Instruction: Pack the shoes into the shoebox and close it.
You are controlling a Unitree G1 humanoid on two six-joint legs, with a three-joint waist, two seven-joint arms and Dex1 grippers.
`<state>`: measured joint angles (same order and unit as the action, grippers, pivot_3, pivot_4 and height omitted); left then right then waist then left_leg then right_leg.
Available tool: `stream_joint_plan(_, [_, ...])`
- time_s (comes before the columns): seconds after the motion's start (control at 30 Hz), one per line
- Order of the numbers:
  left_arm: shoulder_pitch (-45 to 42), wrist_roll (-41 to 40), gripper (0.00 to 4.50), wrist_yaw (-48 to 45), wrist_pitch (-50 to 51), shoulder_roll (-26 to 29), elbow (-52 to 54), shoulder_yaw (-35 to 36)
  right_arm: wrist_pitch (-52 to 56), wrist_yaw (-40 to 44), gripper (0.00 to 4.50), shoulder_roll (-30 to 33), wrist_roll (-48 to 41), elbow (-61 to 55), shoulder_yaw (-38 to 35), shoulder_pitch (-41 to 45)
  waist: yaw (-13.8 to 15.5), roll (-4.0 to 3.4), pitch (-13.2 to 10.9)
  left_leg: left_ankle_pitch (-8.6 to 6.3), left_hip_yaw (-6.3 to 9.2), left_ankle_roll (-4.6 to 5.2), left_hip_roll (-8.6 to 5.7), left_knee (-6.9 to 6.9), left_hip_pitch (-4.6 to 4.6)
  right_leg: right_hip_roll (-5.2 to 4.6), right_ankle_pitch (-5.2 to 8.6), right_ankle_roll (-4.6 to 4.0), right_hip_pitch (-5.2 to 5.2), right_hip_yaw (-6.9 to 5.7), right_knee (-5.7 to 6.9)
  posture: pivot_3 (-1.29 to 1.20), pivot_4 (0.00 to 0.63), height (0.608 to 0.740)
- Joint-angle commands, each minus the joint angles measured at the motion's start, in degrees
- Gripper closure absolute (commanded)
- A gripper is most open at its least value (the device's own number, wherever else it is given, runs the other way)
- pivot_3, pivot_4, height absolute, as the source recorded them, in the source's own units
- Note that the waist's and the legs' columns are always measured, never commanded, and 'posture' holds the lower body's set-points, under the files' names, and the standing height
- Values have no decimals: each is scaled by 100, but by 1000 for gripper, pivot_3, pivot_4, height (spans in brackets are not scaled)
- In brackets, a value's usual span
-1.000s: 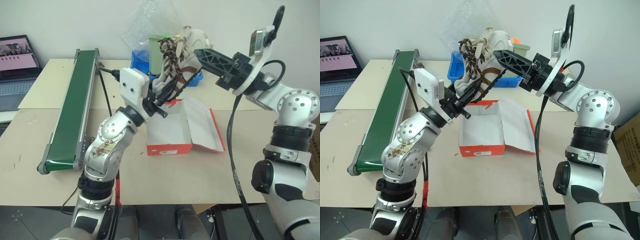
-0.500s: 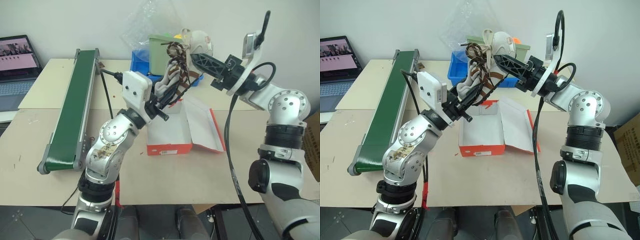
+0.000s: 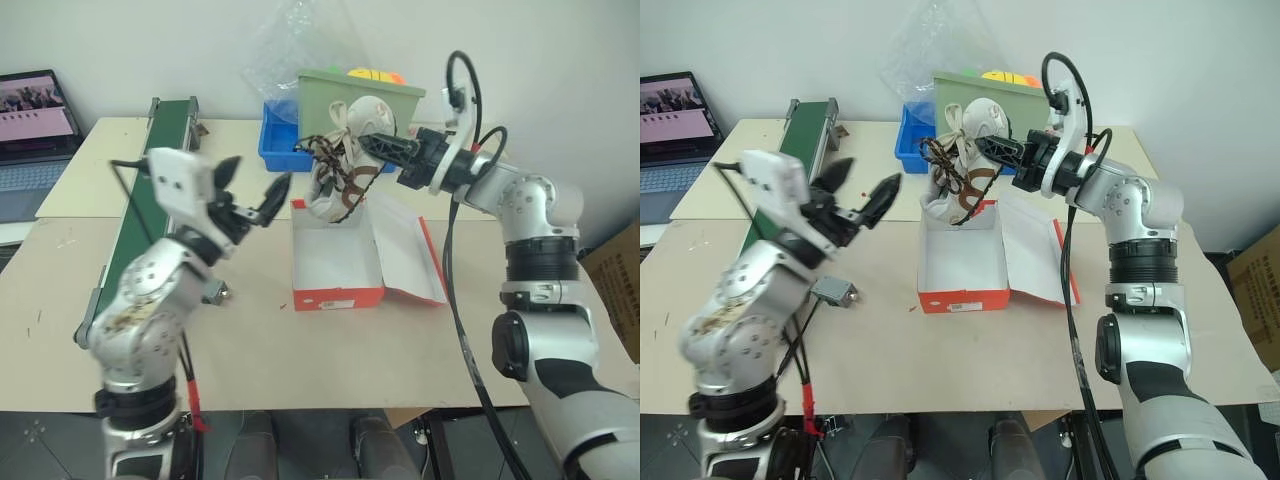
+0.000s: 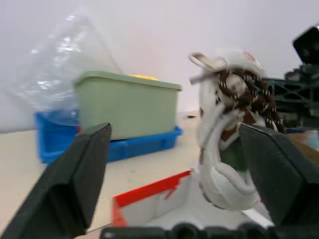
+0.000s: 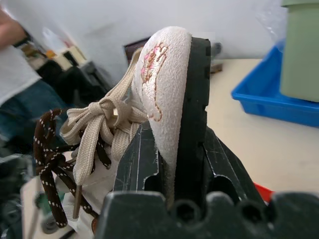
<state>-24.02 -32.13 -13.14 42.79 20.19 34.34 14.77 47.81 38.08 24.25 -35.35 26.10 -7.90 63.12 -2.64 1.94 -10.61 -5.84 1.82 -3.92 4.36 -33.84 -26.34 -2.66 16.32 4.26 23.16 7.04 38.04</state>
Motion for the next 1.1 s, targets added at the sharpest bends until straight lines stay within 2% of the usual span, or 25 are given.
stream_joint_plan(0.03, [150, -114, 45, 13, 43, 451, 250, 602, -103, -735, 4124, -50, 557, 279, 74, 507, -2, -1, 0, 0, 0, 0, 0, 1, 0, 0, 0, 0, 1, 1, 0, 0, 150, 740])
stream_joint_plan(0.2, [286, 44, 45, 88, -81, 693, 212, 637, 790, -1227, 4124, -121, 982, 618, 353, 863, 17, -1, 0, 0, -1, 0, 0, 2, 0, -1, 0, -1, 1, -1, -2, 0, 150, 740])
stream_joint_plan(0.5, [435, 296, 45, 176, -343, 592, 239, 266, 1745, -979, 4124, 16, 1477, 629, 1033, 829, 15, -1, 0, 0, -1, -1, 0, 4, -3, 0, 0, -1, 5, -1, -2, 0, 150, 740])
stream_joint_plan(0.67, [532, 481, 45, 217, -541, 501, 247, 90, 1610, -319, 4124, 252, 1906, 541, 1929, 522, 8, -1, 0, -1, -1, -1, 0, 4, -3, -1, 0, -1, 4, 0, -4, 0, 150, 740])
stream_joint_plan(1.1, [1013, 685, 45, 589, -674, 145, 624, -59, 1634, 311, 4124, 67, 2395, 544, 2644, 333, 4, -1, 0, 0, -1, -1, 0, 2, -3, 0, 0, -1, 5, -1, -1, 0, 150, 740])
